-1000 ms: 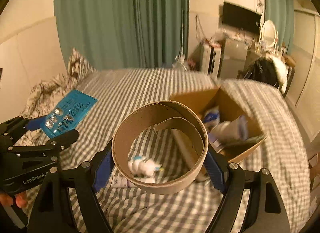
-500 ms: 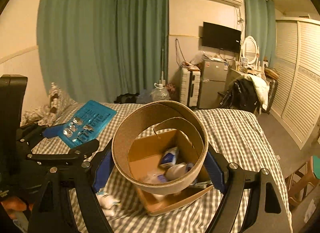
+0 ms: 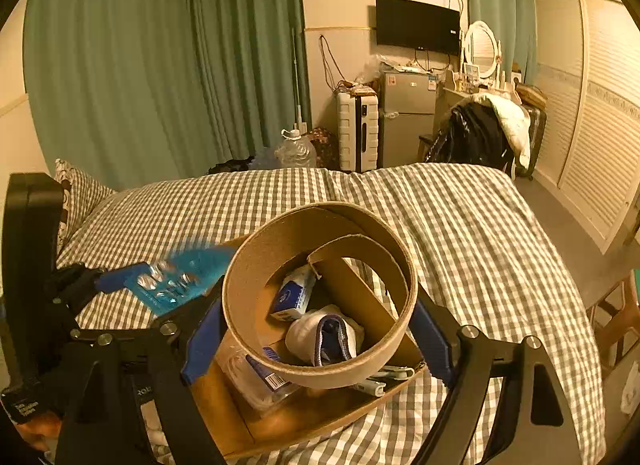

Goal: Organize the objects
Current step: 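Carry blister pack and tape roll into the box and open both tools, then move both tools back to the toothpaste tube and bear toy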

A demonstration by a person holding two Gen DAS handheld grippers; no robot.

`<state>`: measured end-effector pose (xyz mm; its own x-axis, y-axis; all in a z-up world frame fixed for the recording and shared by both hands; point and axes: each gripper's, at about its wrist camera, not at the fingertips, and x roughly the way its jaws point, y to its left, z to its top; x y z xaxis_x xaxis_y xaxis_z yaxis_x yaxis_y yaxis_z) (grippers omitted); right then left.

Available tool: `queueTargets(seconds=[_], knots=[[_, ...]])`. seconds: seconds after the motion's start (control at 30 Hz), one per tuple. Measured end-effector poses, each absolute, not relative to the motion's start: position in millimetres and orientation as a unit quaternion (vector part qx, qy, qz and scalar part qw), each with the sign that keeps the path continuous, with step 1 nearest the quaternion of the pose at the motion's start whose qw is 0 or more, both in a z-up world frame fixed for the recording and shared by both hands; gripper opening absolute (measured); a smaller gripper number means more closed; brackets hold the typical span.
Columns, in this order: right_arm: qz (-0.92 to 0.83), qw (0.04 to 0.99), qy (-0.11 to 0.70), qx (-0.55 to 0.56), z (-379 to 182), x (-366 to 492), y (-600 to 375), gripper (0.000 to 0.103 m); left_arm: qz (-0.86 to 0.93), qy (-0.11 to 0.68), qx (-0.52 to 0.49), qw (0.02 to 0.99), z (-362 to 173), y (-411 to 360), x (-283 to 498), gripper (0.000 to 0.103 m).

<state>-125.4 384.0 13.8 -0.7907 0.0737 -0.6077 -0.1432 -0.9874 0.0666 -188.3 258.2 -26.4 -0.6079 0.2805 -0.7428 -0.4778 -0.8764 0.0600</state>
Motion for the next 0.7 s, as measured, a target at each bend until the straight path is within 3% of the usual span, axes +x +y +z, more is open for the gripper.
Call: queueTargets(seconds=[0.07,0.13,0.7], knots=[[0.945,0.063,0.053,-0.318,14,-125,385,0.091,0.89,0.13,-0.383,0.212,-23,258,-186,0.092],[0.946,0.07,0.047,-0.312,20,-122,386,0.093,0.895,0.135,-0.372,0.205,-17,255,-180,0.095],[0.972,0.02,-0.013,-0.234,137,-27,287,0.095,0.947,0.063,-0.287,0.13,110,124,-94,0.103]])
